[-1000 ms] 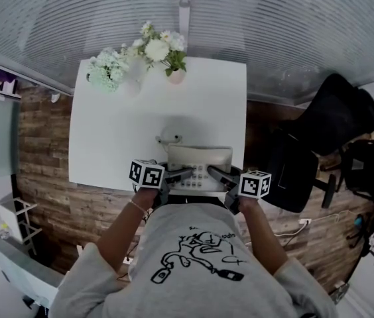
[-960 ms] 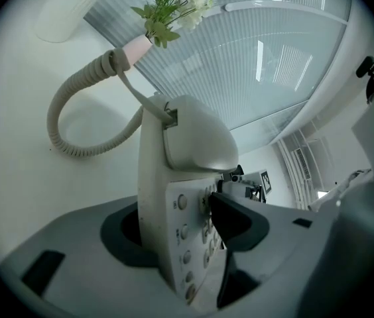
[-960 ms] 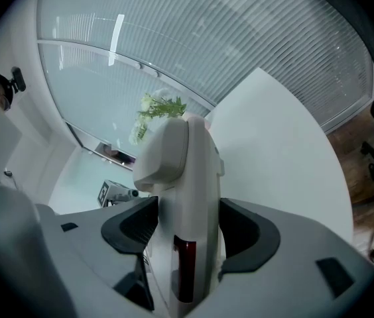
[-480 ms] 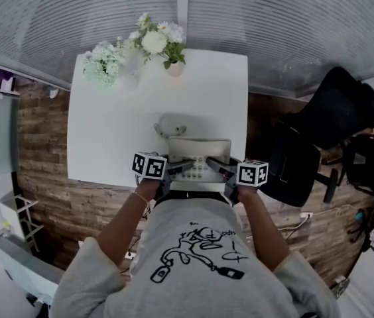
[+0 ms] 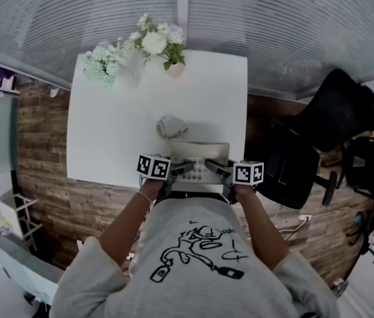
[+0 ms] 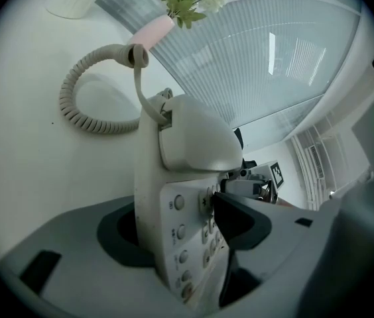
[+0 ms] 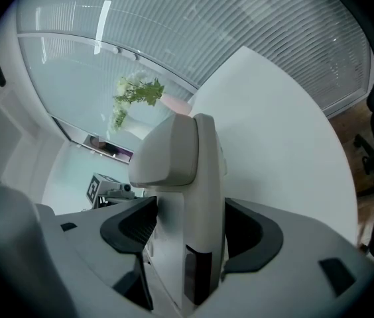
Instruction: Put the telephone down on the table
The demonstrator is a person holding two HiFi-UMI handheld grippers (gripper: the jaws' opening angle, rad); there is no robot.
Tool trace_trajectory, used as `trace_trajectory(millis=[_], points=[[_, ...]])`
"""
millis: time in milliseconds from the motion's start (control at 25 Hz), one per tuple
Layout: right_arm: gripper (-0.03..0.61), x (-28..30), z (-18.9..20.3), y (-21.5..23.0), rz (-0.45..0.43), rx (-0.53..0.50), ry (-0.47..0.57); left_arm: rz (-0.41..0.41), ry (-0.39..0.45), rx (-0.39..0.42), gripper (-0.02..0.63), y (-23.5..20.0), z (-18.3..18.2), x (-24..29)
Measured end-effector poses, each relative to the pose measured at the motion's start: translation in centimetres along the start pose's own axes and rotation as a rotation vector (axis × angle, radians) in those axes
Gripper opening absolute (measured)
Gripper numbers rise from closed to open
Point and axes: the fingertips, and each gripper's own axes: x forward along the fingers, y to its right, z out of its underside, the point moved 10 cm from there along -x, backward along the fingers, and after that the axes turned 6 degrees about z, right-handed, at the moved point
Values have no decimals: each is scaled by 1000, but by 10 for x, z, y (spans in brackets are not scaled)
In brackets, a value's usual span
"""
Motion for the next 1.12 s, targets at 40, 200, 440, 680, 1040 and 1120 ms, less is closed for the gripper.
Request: trace_trajectory(millis=[40, 200, 440, 680, 1040, 1120], points=[[310, 1, 0, 1, 4, 1, -2, -10, -2, 4, 264, 0, 0, 1], [313, 4, -2, 2, 20, -6, -9, -44, 0, 12, 279, -2, -1, 2], [316, 11, -2, 3, 46, -12, -26, -107, 0, 33, 300, -7, -1, 2], [316, 15, -3, 1, 84, -23, -33, -150, 2, 30, 322, -11, -2, 0], [319, 15, -6, -2, 135, -22, -49, -195, -1, 40, 339, -10, -4, 1], [321, 16, -6, -2, 140, -18, -50, -206, 0, 43, 342, -9, -4, 1]])
